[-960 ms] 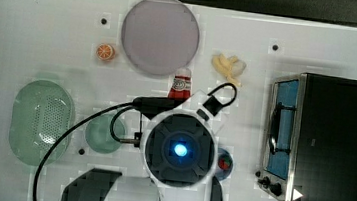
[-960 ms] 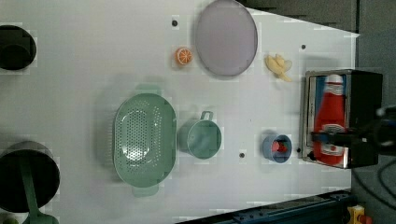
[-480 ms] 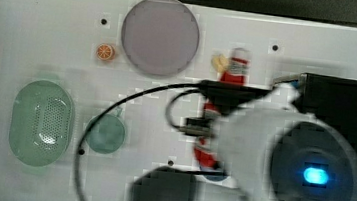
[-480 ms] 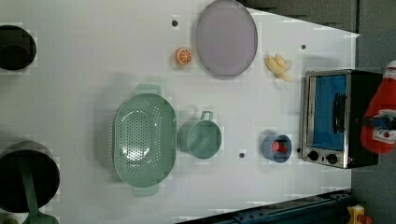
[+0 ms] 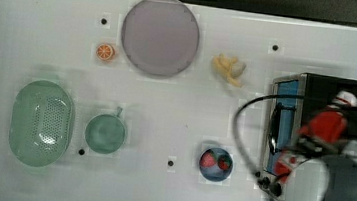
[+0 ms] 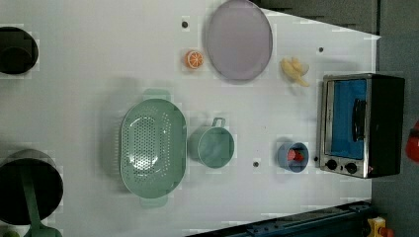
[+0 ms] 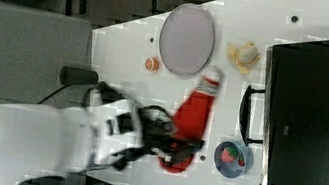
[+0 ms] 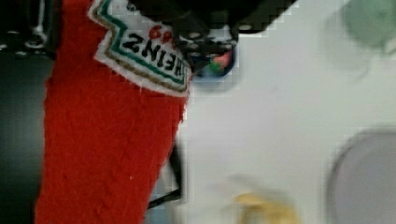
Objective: Pick ketchup from table and place on oven.
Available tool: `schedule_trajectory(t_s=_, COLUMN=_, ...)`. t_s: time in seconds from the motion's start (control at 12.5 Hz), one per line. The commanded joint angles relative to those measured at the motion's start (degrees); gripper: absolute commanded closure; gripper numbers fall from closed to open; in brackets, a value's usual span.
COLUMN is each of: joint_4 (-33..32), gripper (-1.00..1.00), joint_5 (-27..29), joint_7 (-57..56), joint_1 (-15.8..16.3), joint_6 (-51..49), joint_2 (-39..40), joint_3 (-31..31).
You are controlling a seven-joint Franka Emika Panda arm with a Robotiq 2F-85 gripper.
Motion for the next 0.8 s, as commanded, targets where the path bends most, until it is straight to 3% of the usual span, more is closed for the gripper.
schedule_trajectory(t_s=0.08, joint_4=3.8, gripper=-0.22, joint_5=1.1, joint_7=-4.6, joint_1=0.6, joint_6=4.4, joint_2=4.6, joint_3=-4.9)
schedule_trajectory(t_s=0.4, joint_4=6.8, gripper=-0.22, joint_5=2.7, joint_7=-7.9, joint_1=-0.4, joint_6=9.5, joint_2=15.1, joint_3=-10.4)
schedule_trajectory(t_s=0.64, joint_4=8.2, gripper=-0.22, joint_5=8.1, joint_7=-7.9, joint_1=-1.9, joint_6=11.1, joint_2=20.9, joint_3=-11.1)
schedule_trajectory(t_s=0.8, joint_4=8.5, gripper=-0.22, joint_5=8.6, joint_7=-8.5, joint_1=-2.6, joint_6=12.2, joint_2=23.1, joint_3=-11.0)
